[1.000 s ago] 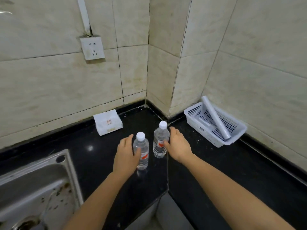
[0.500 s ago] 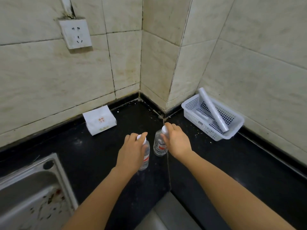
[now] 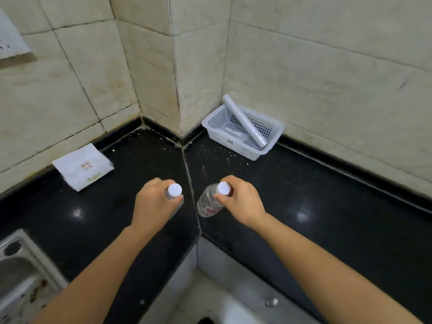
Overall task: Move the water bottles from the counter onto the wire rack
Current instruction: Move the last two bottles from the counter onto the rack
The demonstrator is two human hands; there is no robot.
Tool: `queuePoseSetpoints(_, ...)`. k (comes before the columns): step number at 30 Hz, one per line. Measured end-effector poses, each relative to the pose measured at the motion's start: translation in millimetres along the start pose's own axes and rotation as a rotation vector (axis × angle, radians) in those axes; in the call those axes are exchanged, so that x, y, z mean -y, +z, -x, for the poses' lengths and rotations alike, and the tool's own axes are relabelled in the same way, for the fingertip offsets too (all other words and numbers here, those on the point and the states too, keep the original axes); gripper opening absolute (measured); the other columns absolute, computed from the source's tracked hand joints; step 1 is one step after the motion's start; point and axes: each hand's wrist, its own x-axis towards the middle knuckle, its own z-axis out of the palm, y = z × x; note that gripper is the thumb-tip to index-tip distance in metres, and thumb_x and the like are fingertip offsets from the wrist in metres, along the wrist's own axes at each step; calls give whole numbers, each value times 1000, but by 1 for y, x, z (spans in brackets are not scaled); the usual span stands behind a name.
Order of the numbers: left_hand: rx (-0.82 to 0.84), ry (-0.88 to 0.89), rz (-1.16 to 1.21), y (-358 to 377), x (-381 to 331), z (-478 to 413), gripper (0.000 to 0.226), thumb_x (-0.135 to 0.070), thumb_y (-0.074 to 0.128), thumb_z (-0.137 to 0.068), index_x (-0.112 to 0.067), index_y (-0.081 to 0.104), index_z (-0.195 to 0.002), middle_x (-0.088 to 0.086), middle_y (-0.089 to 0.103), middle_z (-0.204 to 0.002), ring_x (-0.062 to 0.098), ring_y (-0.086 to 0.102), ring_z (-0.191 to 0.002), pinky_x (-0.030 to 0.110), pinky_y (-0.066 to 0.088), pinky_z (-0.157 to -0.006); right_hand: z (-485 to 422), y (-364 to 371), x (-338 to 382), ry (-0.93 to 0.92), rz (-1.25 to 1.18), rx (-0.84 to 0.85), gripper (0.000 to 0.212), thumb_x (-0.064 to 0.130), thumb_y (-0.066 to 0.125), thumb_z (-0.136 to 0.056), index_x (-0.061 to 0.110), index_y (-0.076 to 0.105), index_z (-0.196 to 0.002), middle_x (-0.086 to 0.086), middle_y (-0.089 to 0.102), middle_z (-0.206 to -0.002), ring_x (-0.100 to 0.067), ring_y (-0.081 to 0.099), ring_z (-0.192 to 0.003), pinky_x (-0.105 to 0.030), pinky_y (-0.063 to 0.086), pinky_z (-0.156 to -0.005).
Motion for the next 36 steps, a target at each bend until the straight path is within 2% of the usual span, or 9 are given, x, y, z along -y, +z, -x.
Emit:
queuePoseSetpoints(6, 102, 96, 164, 32, -88, 56, 16, -22, 75, -67, -17, 72, -81, 4, 61, -75, 18, 59, -72, 31, 48, -65, 96, -83, -63, 181, -51, -22, 17, 26, 74, -74, 22, 67, -88, 8, 66, -79, -14, 61, -75, -32, 51, -68)
queuePoseSetpoints(11, 233, 180, 294, 80, -195, 121, 22, -18, 82, -64, -30, 73, -79, -6, 59, -71, -2, 55, -65, 8, 39, -59, 195, -172, -121, 269, -43, -110, 17, 25, 78, -71, 23, 70, -85, 13, 63, -72, -7, 59, -69, -25, 47, -63)
queuePoseSetpoints(18, 329, 437, 361, 150, -357, 227, 19, -25, 81, -68, -27, 74, -86, -6, 57, -70, 5, 52, -64, 21, 40, -60, 342, -297, -191, 300, -25, -300, 19, 25, 78, -72, 20, 71, -88, 10, 67, -76, -3, 56, -66, -21, 46, -61)
queuePoseSetpoints(22, 388, 562, 441, 172, -444, 278, 20, -26, 80, -70, -30, 72, -88, -7, 59, -72, 4, 52, -65, 19, 39, -59, 418, -364, -223, 346, 2, -419, 17, 26, 77, -73, 22, 71, -89, 9, 67, -75, -1, 54, -64, -17, 42, -59)
queuePoseSetpoints(27, 492, 692, 581, 187, -555, 326, 22, -28, 80, -69, -32, 72, -90, -11, 66, -75, -4, 53, -67, 13, 40, -60, 500, -448, -253, 403, -6, -621, 12, 27, 79, -75, 26, 68, -81, 19, 58, -57, 6, 51, -55, -8, 38, -53)
queuePoseSetpoints(30, 598, 760, 654, 196, -617, 355, 15, -26, 81, -69, -26, 73, -82, -4, 69, -71, 0, 51, -59, 20, 45, -61, 546, -496, -270, 422, -7, -725, 15, 25, 79, -75, 14, 69, -77, 12, 53, -57, 1, 42, -53, -17, 34, -53)
queuePoseSetpoints(32, 701, 781, 711, 203, -657, 373, 11, -21, 81, -69, -27, 73, -74, -5, 67, -61, -2, 45, -51, 16, 41, -55, 576, -528, -280, 435, 18, -771, 19, 25, 80, -75, 10, 68, -75, 4, 51, -61, -4, 40, -55, -22, 33, -53)
queuePoseSetpoints(34, 787, 765, 763, 212, -693, 390, 22, -18, 83, -67, -36, 70, -69, -8, 67, -58, -3, 46, -50, 13, 42, -54, 603, -560, -288, 440, 26, -791, 19, 24, 80, -77, 12, 66, -70, 4, 49, -60, -4, 38, -53, -20, 30, -52)
queuePoseSetpoints(36, 828, 741, 822, 226, -728, 404, 27, -18, 86, -63, -41, 70, -63, 2, 71, -68, 5, 51, -59, 26, 50, -62, 627, -590, -298, 455, 56, -804, 20, 25, 79, -77, 13, 65, -68, 5, 47, -59, -4, 36, -53, -20, 28, -50)
